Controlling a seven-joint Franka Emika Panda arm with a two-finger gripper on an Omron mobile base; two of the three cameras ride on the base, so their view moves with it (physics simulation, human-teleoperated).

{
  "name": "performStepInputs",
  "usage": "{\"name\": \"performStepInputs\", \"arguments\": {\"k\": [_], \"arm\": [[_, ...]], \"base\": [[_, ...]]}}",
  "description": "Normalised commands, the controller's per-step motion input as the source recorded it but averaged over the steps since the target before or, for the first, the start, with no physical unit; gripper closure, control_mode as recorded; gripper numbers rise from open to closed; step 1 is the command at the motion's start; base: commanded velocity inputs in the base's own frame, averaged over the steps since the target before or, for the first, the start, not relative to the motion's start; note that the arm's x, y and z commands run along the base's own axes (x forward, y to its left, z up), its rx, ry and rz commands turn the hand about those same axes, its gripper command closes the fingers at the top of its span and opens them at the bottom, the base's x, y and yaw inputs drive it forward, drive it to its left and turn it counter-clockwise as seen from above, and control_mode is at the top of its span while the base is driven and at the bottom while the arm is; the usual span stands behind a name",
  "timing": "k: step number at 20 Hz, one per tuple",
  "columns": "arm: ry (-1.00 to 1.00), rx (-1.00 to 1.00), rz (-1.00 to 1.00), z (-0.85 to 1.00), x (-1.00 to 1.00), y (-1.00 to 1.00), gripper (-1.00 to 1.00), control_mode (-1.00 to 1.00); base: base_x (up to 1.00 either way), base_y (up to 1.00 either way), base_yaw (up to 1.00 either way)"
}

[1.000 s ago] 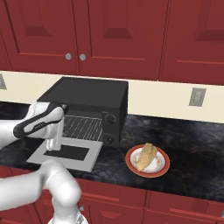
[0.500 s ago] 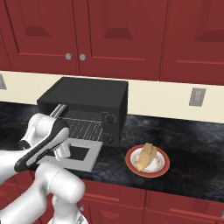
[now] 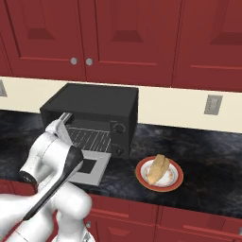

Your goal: Pull the toaster oven rack outwards. Pick up the baguette from the plate and place it on the toaster oven rack. Close the toaster oven door fully and set the temperature to the lowest setting.

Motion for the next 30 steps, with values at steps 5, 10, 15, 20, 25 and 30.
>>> {"name": "performStepInputs", "arguments": {"k": [5,10,15,20,25,30], "arm": [[-0.29,0.14,0.00,1.00,-0.08,-0.05,-1.00,-1.00],[-0.54,0.14,-0.10,0.97,-0.37,0.02,-1.00,-1.00],[-0.61,0.48,-0.04,0.96,-0.53,-0.03,-1.00,-1.00],[-0.50,0.67,0.05,1.00,-0.47,-0.23,-1.00,-1.00],[-0.27,0.74,0.06,0.53,-0.50,-0.56,-1.00,-1.00],[0.00,0.48,-0.15,-0.07,-0.50,-0.47,-1.00,-1.00]], "base": [[0.00,0.00,0.00],[0.00,0.00,0.00],[0.00,0.00,0.00],[0.00,0.00,0.00],[0.00,0.00,0.00],[0.00,0.00,0.00]]}}
